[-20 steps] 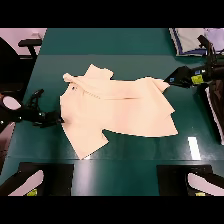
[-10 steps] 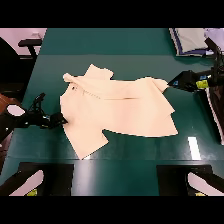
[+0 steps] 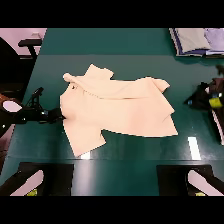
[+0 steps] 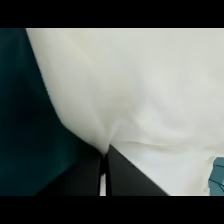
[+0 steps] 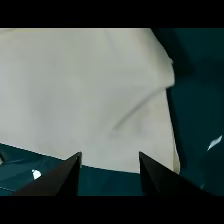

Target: Fold the shirts.

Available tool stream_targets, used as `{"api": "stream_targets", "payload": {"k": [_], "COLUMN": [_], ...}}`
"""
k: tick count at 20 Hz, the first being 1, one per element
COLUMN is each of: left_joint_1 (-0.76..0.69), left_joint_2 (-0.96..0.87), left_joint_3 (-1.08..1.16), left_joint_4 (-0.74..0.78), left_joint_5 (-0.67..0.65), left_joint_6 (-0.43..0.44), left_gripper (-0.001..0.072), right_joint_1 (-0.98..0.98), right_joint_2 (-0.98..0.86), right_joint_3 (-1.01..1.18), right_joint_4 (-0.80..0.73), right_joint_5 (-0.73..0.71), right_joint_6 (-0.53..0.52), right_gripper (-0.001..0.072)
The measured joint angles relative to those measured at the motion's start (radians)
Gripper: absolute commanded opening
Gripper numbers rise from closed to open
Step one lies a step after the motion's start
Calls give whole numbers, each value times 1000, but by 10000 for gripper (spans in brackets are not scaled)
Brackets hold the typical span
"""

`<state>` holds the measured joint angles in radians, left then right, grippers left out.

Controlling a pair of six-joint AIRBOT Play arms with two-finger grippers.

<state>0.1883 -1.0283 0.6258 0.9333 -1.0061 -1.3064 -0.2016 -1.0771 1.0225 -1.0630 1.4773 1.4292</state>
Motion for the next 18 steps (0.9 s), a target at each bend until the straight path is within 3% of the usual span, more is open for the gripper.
{"api": "stream_targets", "payload": {"k": [4,6,12,13,14,15,18], "left_joint_1": [0,0,0,0,0,0,0], "left_joint_2": [1,1,1,1,1,1,2], "left_joint_3": [54,64,74,75,75,75,90], "left_joint_4": [-1,-3,-12,-16,-19,-19,-22], "left_joint_5": [-8,-7,-2,-2,-2,-3,-33], "left_joint_6": [6,6,6,6,6,6,6], "left_gripper": [25,24,24,25,24,23,23], "right_joint_1": [-147,-199,-198,-175,-152,-126,-52], "right_joint_2": [63,84,101,103,103,103,108], "right_joint_3": [-286,-407,-598,-608,-615,-622,-608], "right_joint_4": [-19,-5,122,136,142,140,137], "right_joint_5": [-49,-85,-238,-259,-286,-318,-375], "right_joint_6": [5,8,8,8,8,7,6], "right_gripper": [498,443,427,357,163,16,15]}}
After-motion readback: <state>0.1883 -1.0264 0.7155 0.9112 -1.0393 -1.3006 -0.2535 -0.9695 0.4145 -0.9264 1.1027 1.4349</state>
